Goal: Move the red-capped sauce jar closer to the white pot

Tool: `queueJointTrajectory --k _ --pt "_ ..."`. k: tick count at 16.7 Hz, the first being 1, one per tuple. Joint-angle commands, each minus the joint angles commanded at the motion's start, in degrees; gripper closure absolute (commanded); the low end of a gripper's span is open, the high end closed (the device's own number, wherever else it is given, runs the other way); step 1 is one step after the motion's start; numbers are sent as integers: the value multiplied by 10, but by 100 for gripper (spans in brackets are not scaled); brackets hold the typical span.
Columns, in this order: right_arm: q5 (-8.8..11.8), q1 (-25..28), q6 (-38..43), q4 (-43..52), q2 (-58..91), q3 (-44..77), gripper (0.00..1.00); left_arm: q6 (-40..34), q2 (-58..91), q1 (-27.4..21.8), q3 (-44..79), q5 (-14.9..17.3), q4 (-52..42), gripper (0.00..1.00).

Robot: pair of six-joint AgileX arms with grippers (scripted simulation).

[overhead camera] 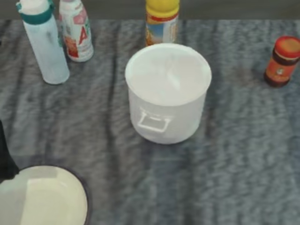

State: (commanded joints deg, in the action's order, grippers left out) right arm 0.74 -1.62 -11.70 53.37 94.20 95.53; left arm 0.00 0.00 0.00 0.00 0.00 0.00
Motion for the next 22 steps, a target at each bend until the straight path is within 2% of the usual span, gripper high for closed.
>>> queueJointTrajectory --k 5,10,18,22 --pt "13 12 -42 113 258 243 0 0 0 0 0 0 0 0" --pt "23 23 -72 194 436 387 0 0 0 0 0 0 0 0" --pt "25 22 -79 213 476 416 0 0 0 0 0 0 0 0" --pt "25 27 -79 178 483 390 0 0 0 0 0 0 0 0"
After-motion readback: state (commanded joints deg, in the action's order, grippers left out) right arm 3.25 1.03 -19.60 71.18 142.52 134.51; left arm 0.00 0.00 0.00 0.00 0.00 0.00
